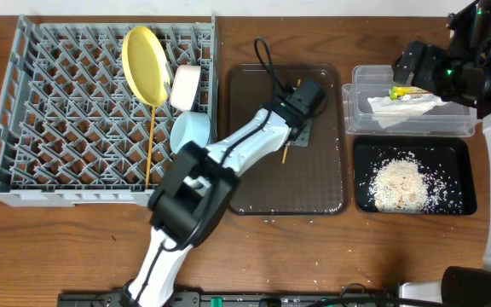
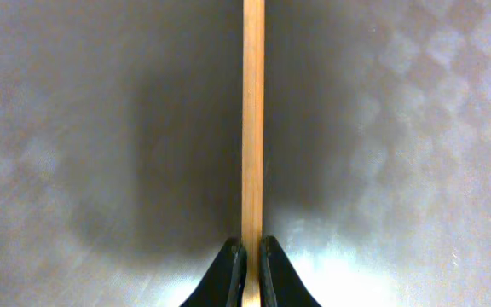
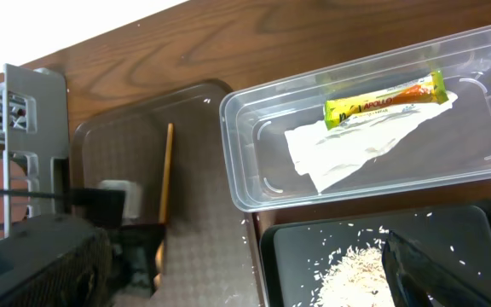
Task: Sort waste into correct bins and load items into the dishwasher
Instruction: 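Lift the wooden chopstick with the left gripper and carry it into the rack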
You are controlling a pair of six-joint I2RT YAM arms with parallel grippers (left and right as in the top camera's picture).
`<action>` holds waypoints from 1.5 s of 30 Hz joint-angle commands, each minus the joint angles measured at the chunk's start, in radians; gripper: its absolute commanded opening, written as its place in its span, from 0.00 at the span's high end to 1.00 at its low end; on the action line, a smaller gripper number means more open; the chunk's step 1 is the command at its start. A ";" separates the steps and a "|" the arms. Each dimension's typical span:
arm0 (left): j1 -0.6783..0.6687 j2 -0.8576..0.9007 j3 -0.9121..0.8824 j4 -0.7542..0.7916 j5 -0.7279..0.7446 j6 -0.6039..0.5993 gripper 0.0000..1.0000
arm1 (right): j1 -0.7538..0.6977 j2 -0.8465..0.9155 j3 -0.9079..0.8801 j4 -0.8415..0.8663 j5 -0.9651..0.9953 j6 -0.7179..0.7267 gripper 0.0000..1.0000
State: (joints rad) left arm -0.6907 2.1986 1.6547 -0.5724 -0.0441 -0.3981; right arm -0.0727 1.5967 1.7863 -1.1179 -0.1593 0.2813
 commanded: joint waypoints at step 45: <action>0.549 -0.551 -0.168 -0.515 -0.212 0.316 0.45 | -0.005 0.001 0.010 -0.001 0.005 0.010 0.01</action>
State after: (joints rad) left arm -0.1455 1.6371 1.4956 -1.0878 -0.2432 -0.0811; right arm -0.0727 1.5967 1.7863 -1.1183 -0.1589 0.2813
